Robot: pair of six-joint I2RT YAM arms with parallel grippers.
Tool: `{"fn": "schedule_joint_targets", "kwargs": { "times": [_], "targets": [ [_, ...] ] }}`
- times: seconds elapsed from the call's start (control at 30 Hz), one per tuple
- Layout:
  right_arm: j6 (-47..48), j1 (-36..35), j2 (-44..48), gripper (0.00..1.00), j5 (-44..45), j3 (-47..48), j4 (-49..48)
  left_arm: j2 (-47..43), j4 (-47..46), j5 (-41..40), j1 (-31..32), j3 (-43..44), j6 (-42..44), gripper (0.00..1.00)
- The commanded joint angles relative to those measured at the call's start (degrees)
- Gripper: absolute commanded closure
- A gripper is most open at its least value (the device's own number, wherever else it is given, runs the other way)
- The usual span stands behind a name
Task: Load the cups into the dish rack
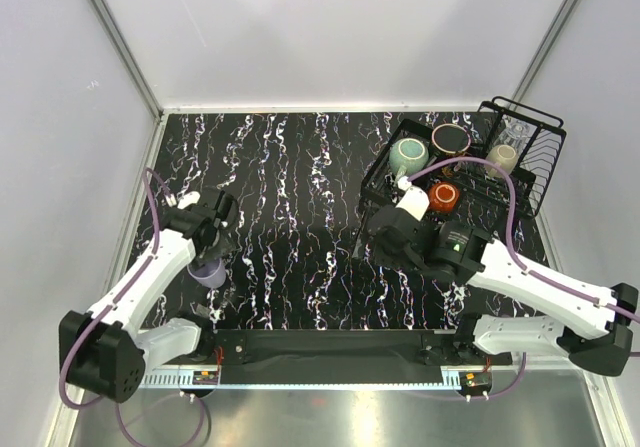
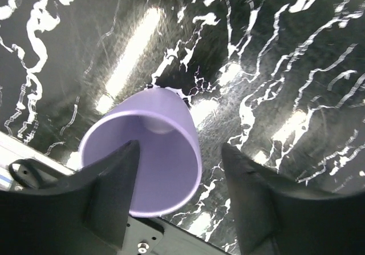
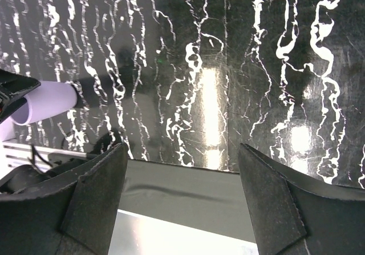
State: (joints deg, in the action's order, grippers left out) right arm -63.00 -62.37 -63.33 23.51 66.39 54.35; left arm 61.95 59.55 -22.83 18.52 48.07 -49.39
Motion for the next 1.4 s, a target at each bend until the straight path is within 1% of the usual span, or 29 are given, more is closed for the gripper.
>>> {"fn": "schedule_joint_targets", "kwargs": {
  "times": [0.0,0.07,0.13,0.17,0.23,0.27,0.37,0.4,0.57,0.63,0.67,0.7,0.73,0.77,0.8,0.83,0.87,0.9,0.93,1.0,1.03,1.1,1.17,1.2,1.23,1.27,1.3,1.33,1.37],
  "targets": [
    [-1.7,-0.4,-0.8,0.16,1.6,-1.0,-0.6,1.7,-4.4,3.9,-1.3,-1.7,1.0,0.46],
    [-1.2,-0.4,-1.4,0.16,1.4,-1.3,-2.0,2.5,-5.2,4.9,-1.8,-2.2,1.2,0.54],
    [-1.0,-0.4,-2.3,0.16,1.2,-0.7,-1.7,2.4,-5.8,5.1,-1.9,-2.6,1.4,0.59],
    [-1.0,-0.5,-2.4,0.15,1.1,-0.2,-1.5,2.2,-6.2,4.9,-1.9,-3.4,1.4,0.68],
    [-0.8,-0.4,-2.5,0.16,1.0,-0.6,-2.0,2.1,-6.8,5.2,-2.0,-3.6,1.6,0.74],
    [-0.7,-0.4,-2.3,0.15,1.0,-1.1,-2.4,2.3,-6.8,5.6,-2.0,-3.3,1.7,0.80],
    [-0.9,-0.4,-1.3,0.15,0.8,-1.3,-2.6,2.6,-6.4,7.4,-2.0,-2.9,2.0,0.91],
    [-0.9,-0.4,-0.8,0.15,0.6,-1.7,-3.0,2.6,-6.4,8.3,-2.0,-2.8,2.2,1.00],
    [-0.5,-0.4,2.8,0.14,0.4,-3.8,-5.2,0.2,-7.6,12.6,-2.0,-1.8,3.8,1.00],
    [-0.5,-0.4,4.4,0.14,-0.3,-4.4,-6.4,-2.9,-9.8,17.0,-2.0,-1.0,5.9,1.00],
    [0.1,-0.4,5.1,0.14,-0.6,-5.6,-7.2,-3.8,-10.7,21.1,-2.0,-0.6,6.7,1.00],
    [0.3,-0.5,5.8,0.14,-0.8,-6.4,-8.4,-5.9,-11.4,23.2,-2.0,0.2,8.2,1.00],
    [0.5,-0.4,7.2,0.13,-1.2,-6.9,-10.2,-6.7,-12.5,26.4,-2.0,1.6,8.9,1.00],
    [0.3,-0.4,7.8,0.09,-1.4,-7.6,-10.7,-7.8,-14.0,29.9,-2.0,2.0,10.0,1.00],
    [0.6,-0.4,8.6,0.09,-1.7,-8.1,-11.4,-10.5,-16.3,38.3,-2.0,2.0,11.7,1.00],
    [0.9,-0.4,10.1,0.08,-3.0,-8.9,-13.8,-11.9,-21.8,42.1,-2.0,1.7,11.7,1.00],
    [1.5,-0.3,10.9,0.06,-3.6,-11.0,-15.7,-13.4,-25.0,45.7,-1.9,0.6,11.1,1.00],
    [1.8,-0.4,11.7,0.05,-4.3,-12.2,-19.3,-16.0,-28.4,52.3,-1.9,0.1,9.3,1.00],
    [2.2,-0.4,13.0,0.04,-5.1,-13.0,-20.8,-17.0,-34.0,55.1,-1.9,-0.3,8.4,1.00],
    [3.2,-0.3,14.0,0.00,-6.0,-14.4,-24.2,-19.3,-38.7,61.6,-1.3,-1.0,5.7,1.00],
    [4.1,-0.4,14.8,0.00,-8.7,-14.9,-25.9,-19.9,-43.1,63.2,-1.0,-1.4,4.8,1.00],
    [6.9,-0.4,16.0,0.00,-11.8,-17.3,-30.8,-21.1,-47.1,66.9,-0.1,-3.0,2.2,1.00],
    [8.4,-0.5,18.7,0.00,-15.4,-20.6,-39.4,-21.5,-50.4,68.9,0.4,-3.7,0.8,1.00],
    [8.6,-0.4,19.7,0.00,-16.8,-22.0,-46.6,-22.1,-50.9,70.4,0.5,-4.2,-0.1,1.00],
    [8.9,-0.4,21.7,0.00,-20.5,-23.7,-50.9,-22.7,-52.5,70.8,0.5,-4.7,-0.5,1.00],
    [9.4,-0.3,22.5,0.00,-22.6,-26.9,-55.8,-23.9,-53.6,71.1,0.7,-5.2,-1.7,1.00],
    [9.6,-0.4,23.2,0.00,-23.3,-28.3,-62.8,-24.5,-55.7,71.1,0.8,-6.1,-2.5,1.00],
    [9.7,-0.4,23.7,0.00,-26.5,-29.5,-64.9,-25.0,-56.6,71.2,0.8,-6.4,-3.4,1.00],
    [10.3,-0.4,23.6,0.00,-27.0,-29.1,-65.6,-25.6,-57.5,71.4,0.9,-6.8,-6.0,1.00]
  ]
}}
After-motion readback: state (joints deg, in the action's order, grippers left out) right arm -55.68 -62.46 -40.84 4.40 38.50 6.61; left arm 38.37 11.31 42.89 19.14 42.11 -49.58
